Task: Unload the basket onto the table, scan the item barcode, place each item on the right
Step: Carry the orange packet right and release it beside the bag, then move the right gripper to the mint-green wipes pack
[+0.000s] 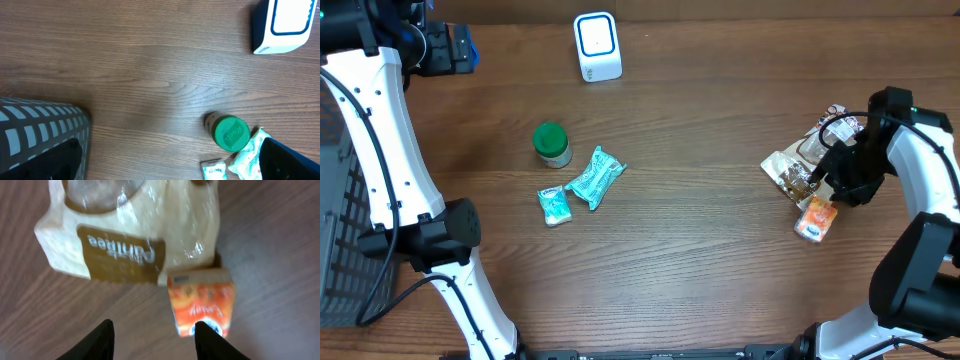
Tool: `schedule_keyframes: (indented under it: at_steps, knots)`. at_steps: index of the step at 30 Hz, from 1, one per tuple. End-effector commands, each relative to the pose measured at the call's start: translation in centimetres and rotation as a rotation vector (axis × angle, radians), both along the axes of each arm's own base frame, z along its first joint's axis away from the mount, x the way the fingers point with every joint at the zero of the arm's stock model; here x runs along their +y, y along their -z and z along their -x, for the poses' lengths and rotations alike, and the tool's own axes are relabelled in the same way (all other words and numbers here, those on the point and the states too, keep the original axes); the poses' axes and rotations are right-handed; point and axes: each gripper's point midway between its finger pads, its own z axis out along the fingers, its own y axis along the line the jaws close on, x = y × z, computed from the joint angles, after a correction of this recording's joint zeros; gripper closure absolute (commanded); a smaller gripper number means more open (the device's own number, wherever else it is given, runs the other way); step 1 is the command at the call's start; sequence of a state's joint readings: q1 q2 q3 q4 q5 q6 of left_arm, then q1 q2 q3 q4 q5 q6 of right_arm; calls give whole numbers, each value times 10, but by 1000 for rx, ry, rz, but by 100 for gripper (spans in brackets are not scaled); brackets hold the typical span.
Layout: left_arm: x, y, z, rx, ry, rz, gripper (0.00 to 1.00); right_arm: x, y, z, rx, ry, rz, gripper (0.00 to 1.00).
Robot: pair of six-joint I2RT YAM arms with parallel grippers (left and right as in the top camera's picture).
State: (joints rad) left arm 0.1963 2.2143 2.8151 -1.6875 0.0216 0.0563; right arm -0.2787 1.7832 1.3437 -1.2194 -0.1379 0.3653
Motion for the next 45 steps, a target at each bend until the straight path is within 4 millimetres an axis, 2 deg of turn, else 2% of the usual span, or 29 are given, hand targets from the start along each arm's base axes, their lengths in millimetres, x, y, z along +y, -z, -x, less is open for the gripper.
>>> schedule_keyframes:
  at_steps: [1,4,7,9,10,12,15,16,22,27,40,45]
  knots:
    - [-4,-15,5,-34,15,-15,0,1,-31,-20,-83,-46,29,51]
    - [-4,-15,5,-34,15,-15,0,20,-60,-32,-130,-135,35,47]
    - [-4,-15,5,-34,15,-15,1,44,-72,-41,-165,-203,12,43]
    - [-4,-15,5,-34,15,-15,1,65,-74,-45,-187,-247,-24,41]
    - [-4,-15,5,-34,15,-15,0,89,-75,-49,-209,-298,-66,41]
    - [-4,-15,5,-34,15,-15,0,111,-75,-52,-226,-350,-88,40]
    - [-4,-15,5,-34,15,-15,1,149,-73,-54,-249,-451,-106,35]
    - [-4,-15,5,-34,15,-15,0,167,-71,-53,-256,-500,-111,30]
    - [-4,-15,5,-34,15,-15,0,231,-64,-45,-292,-649,-156,25]
    - [-4,-15,5,-34,15,-15,1,259,-61,-37,-294,-696,-172,25]
    - [-4,-15,5,-34,15,-15,0,311,-50,-26,-305,-777,-273,25]
    - [-4,-15,5,-34,15,-15,1,351,-33,-22,-326,-852,-328,25]
